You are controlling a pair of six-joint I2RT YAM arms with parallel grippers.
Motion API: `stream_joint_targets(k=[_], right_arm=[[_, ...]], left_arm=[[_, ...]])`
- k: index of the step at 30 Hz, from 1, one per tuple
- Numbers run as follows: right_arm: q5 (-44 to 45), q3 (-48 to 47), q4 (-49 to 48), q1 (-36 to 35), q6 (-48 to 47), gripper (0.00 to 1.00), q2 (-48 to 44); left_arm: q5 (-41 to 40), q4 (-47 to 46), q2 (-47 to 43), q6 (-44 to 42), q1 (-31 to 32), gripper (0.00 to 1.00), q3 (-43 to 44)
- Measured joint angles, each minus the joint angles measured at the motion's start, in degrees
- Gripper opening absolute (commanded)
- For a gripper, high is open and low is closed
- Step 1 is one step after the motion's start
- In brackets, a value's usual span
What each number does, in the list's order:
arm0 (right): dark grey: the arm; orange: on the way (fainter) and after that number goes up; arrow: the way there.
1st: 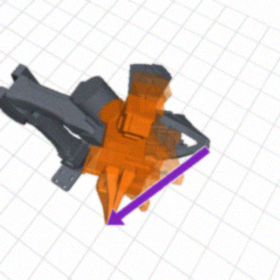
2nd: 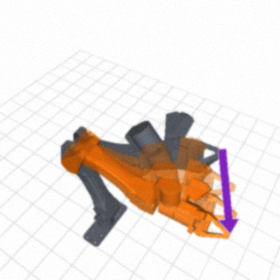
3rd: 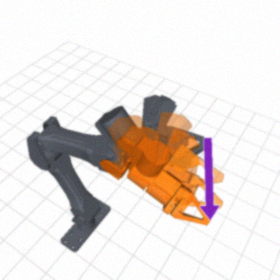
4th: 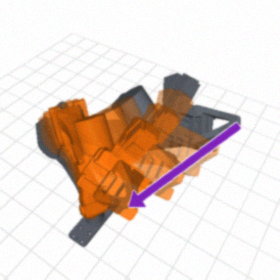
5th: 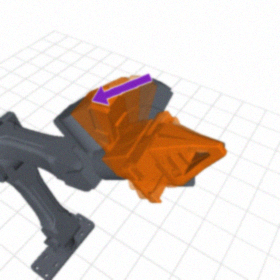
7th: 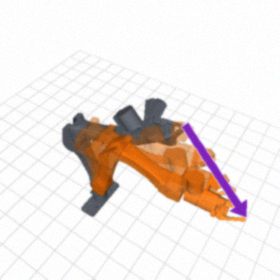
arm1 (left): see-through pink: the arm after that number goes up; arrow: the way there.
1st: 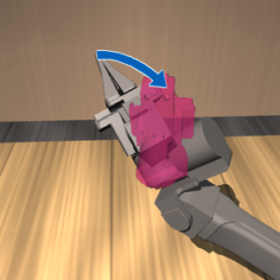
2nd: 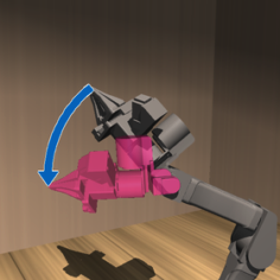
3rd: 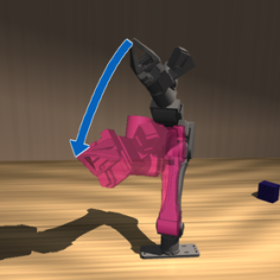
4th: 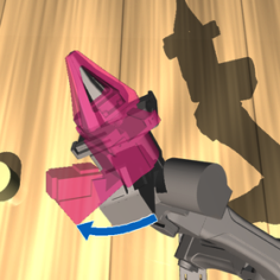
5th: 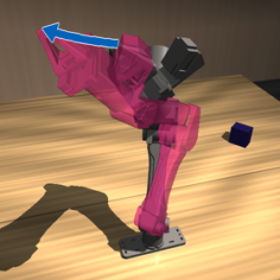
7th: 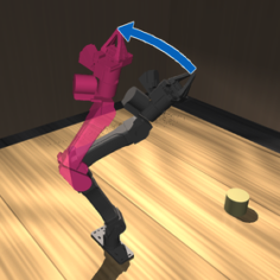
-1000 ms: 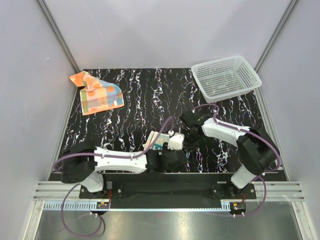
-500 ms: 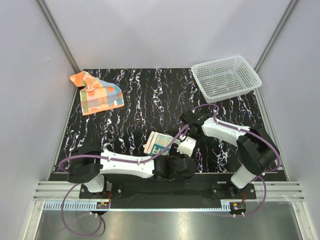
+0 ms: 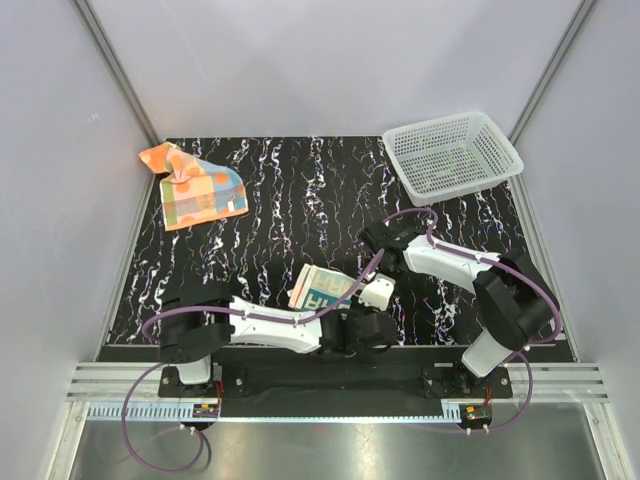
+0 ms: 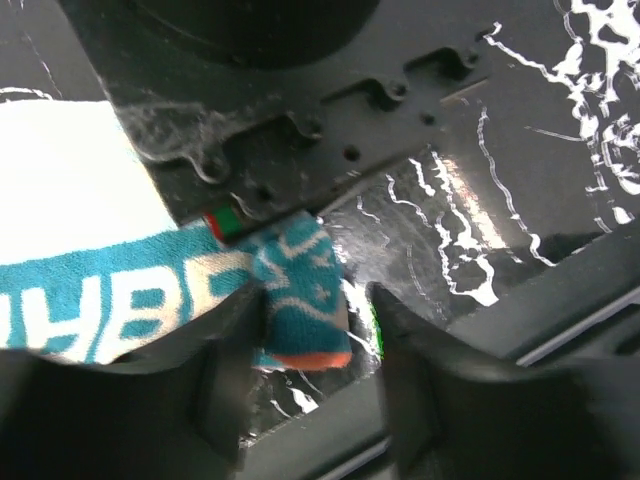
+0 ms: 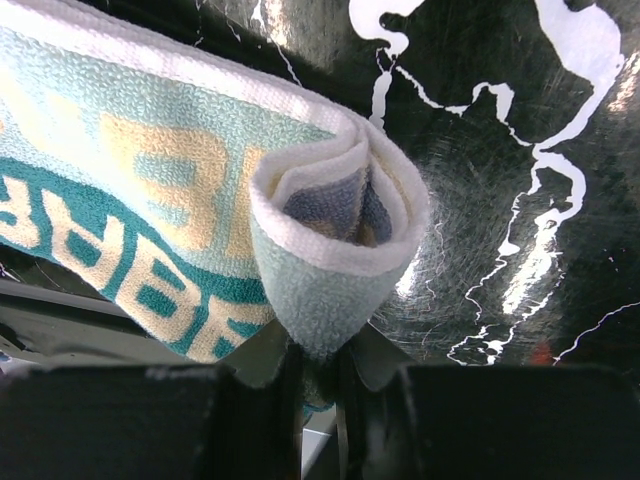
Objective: Roll the towels
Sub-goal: Roll the towel
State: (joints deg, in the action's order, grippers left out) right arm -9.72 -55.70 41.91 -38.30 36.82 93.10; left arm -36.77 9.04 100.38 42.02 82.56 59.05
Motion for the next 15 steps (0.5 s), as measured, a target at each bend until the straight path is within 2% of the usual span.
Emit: stream_joint_targets(k=[3, 4, 5, 8, 9, 13, 15], right_arm=[[-0.04, 0.02, -0.04, 0.00, 0.00, 0.00, 0.00], [-0.04, 0.02, -0.07, 0.00, 0.00, 0.00, 0.00], [-0.04, 0.02, -0.09, 0.00, 0.00, 0.00, 0.00], [0.04, 0.02, -0.09, 0.00, 0.00, 0.01, 0.00], [0.09, 0.02, -0.09, 0.00, 0.00, 0.22, 0.00], [0.22, -0.11, 0.46, 0.00, 0.42, 0.68, 0.00], [1.01, -0.63, 1.88, -0.02, 0.26, 0.72, 0.00]], left_arm=[[1.09, -1.16, 0.00, -0.02, -1.01, 0.14, -0.90], [1.55, -1.64, 0.00, 0.00, -1.36, 0.03, -1.22], [1.99, -2.36, 0.00, 0.15, -1.60, 0.00, -1.57], [3.34, -4.94, -0.15, 0.24, -2.19, 0.00, -3.21], [3.93, -6.16, -0.35, 0.35, -2.49, 0.00, -4.11], [7.52, -10.29, -2.21, 1.55, -4.26, 0.00, -8.11], [9.49, -11.85, -3.43, 2.49, -5.35, 0.00, -10.78]])
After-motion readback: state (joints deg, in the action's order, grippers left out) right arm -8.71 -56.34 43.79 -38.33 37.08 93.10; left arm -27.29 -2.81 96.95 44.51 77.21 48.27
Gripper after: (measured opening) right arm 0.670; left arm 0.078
